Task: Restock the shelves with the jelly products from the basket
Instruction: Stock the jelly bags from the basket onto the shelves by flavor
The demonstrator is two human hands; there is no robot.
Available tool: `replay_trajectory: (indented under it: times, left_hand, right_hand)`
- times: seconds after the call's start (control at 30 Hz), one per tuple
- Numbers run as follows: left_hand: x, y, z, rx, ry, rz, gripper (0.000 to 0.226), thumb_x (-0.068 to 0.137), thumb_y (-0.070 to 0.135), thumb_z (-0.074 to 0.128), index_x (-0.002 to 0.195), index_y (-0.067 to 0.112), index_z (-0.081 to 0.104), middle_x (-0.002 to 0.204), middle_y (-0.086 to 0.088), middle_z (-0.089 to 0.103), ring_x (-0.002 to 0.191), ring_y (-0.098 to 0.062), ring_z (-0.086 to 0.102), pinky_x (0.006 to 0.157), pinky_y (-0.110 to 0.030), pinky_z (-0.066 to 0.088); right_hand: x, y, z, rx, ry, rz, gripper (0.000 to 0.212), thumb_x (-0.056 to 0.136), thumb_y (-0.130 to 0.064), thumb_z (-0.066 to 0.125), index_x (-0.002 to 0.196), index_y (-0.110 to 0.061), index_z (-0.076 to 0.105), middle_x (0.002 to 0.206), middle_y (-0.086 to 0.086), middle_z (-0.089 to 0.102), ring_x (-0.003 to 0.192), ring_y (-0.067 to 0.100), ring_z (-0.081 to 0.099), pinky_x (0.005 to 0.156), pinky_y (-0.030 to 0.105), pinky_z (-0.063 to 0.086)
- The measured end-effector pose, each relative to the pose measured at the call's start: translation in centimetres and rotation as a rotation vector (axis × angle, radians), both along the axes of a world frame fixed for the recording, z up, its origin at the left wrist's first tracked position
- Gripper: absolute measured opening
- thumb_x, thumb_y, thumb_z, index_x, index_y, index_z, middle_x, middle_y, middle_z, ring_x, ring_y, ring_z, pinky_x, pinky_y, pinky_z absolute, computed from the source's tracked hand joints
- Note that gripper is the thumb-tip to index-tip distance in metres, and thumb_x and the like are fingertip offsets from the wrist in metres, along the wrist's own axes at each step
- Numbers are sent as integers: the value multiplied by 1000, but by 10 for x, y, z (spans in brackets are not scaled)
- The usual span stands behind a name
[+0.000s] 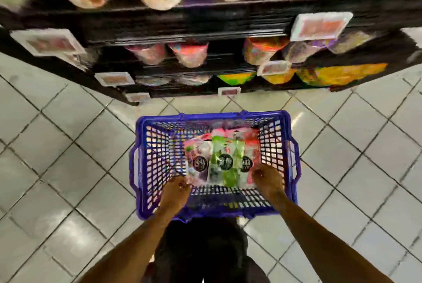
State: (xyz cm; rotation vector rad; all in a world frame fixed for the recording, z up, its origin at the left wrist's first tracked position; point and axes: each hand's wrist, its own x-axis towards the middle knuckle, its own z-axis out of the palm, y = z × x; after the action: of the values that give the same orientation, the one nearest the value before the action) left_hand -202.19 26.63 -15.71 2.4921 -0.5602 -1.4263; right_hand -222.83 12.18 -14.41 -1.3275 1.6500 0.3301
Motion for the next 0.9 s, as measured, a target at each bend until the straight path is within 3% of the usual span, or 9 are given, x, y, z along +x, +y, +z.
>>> replay_trajectory:
  times: [0.1, 0.17, 0.23, 0.37, 0.53, 0.63, 0.73, 0.83, 0.9]
  left_hand:
    - [-2, -9, -69, 28, 49, 78, 26, 92, 19, 47, 86, 5, 68, 87, -19, 67, 81, -30, 62, 72, -38, 45]
    - [-9, -17, -110, 32, 116, 180, 16, 91, 8, 61, 106, 7, 66, 101, -17, 67, 88, -26, 62, 70, -30, 46]
    - [-20, -28, -149, 22, 238, 210, 41, 88, 9, 66, 128, 9, 56, 121, -12, 61, 99, -26, 61, 69, -25, 45]
    - [-46, -49, -193, -38, 412, 164, 77, 86, 5, 66, 151, 19, 28, 147, -7, 39, 132, -31, 44, 104, -39, 43]
    - [-52, -57, -217, -122, 378, 244, 85, 79, 16, 80, 146, 14, 28, 141, -8, 43, 128, -27, 47, 103, -40, 46]
    - [-45, -47, -217, -35, 366, 328, 58, 75, 28, 83, 124, 9, 59, 104, -4, 69, 101, -24, 66, 70, -27, 54]
    - [-31, -26, -210, 17, 306, 418, 37, 76, 38, 80, 99, 9, 73, 70, 8, 68, 65, -9, 64, 46, -15, 44]
    - [-8, -5, -202, 35, 224, 512, 33, 82, 32, 77, 105, 8, 70, 93, -9, 73, 85, -19, 71, 68, -26, 55]
    - [4, 7, -196, 43, 126, 470, 37, 85, 30, 73, 113, 5, 68, 103, -16, 71, 90, -27, 68, 74, -33, 54]
  right_hand:
    - [-4, -1, -66, -36, 45, -22, 18, 89, -7, 63, 103, -5, 73, 106, 19, 72, 99, 35, 66, 61, 21, 39]
    - [-4, -4, -104, -52, 86, -40, 27, 86, -12, 68, 112, -8, 69, 110, 19, 70, 98, 34, 66, 62, 22, 39]
    - [-3, -4, -139, -39, 116, -28, 48, 81, -16, 73, 126, -6, 59, 119, 19, 65, 105, 34, 63, 76, 30, 50]
    - [3, 8, -178, -103, 240, -140, 79, 77, -22, 79, 139, -1, 36, 138, 20, 45, 122, 38, 51, 97, 47, 49]
    - [15, 26, -198, -200, 315, -231, 99, 70, -44, 82, 145, -5, 29, 135, 19, 52, 123, 37, 52, 102, 48, 44]
    - [18, 28, -193, -164, 205, -281, 74, 69, -40, 84, 129, -11, 50, 114, 7, 65, 106, 31, 63, 93, 41, 49]
    - [17, 30, -184, 46, -175, -190, 29, 80, -25, 80, 103, -9, 73, 76, -12, 71, 73, 5, 68, 71, 25, 53]
    - [19, 30, -176, 185, -267, -184, 27, 89, -23, 71, 103, 0, 72, 79, 1, 73, 70, 12, 68, 69, 29, 57]
    - [21, 28, -174, 209, -270, -202, 31, 95, -27, 62, 110, -1, 70, 100, 20, 72, 89, 29, 69, 87, 44, 56]
